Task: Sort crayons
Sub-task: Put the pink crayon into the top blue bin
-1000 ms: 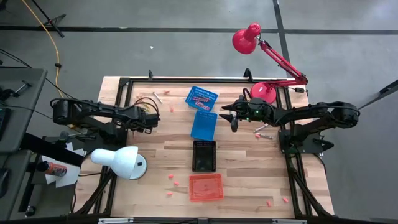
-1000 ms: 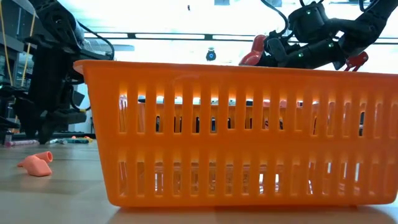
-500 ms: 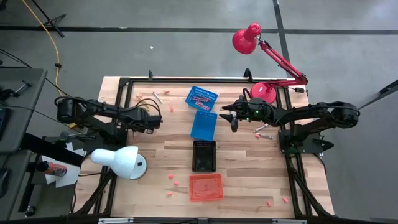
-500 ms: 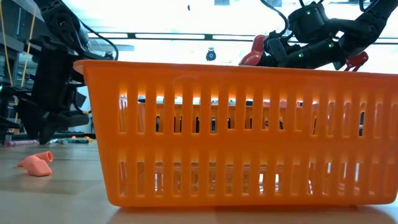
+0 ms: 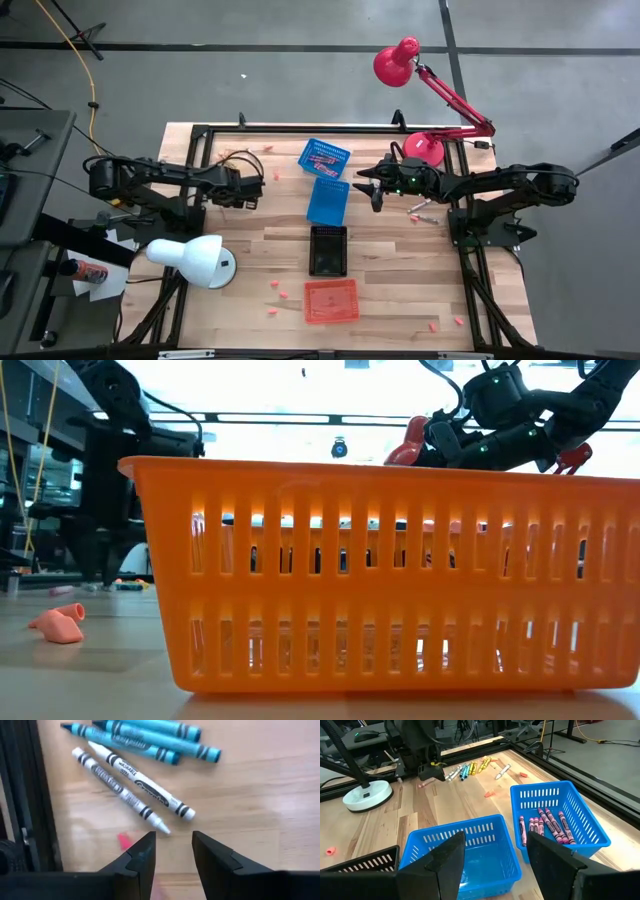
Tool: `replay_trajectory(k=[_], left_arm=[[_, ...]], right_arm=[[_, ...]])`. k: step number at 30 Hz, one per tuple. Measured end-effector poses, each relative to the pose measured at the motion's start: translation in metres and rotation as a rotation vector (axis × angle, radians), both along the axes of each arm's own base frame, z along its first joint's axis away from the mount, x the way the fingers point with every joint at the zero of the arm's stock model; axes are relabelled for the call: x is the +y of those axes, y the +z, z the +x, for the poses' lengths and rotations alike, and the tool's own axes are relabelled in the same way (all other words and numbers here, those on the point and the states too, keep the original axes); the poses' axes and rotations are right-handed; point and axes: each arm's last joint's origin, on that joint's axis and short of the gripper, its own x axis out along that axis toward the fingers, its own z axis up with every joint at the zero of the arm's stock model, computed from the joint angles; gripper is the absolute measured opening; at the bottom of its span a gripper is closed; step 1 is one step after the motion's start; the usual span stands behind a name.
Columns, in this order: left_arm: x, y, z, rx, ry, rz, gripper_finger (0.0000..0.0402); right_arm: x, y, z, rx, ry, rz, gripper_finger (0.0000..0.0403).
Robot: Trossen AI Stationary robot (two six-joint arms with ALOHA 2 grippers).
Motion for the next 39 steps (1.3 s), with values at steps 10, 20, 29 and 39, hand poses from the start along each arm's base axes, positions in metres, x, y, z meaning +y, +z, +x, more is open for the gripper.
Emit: replay_trajectory(k=[10, 20, 29, 39], left_arm=[[-0.007, 0.01, -0.001, 0.012, 0.017, 0.028, 0.0122], [-0.005, -0.003, 0.01, -0.181, 0.064, 0.138, 0.0121], [-0.023, -0.006, 0.004, -0.176, 0.123, 0.166, 0.0122], [-0.048, 0.007, -0.003, -0.217, 0.01, 0.213, 0.0117]], right_arm=[[0.0, 0.0, 0.0, 0.0, -0.002, -0.001, 0.0206], [0.0, 0.0, 0.0, 0.0, -0.002, 0.0, 0.0206], [0.0, -0.002, -0.001, 0.022, -0.002, 0.006, 0.0206], [0.0, -0.002, -0.001, 0.022, -0.005, 0.013, 0.0206]])
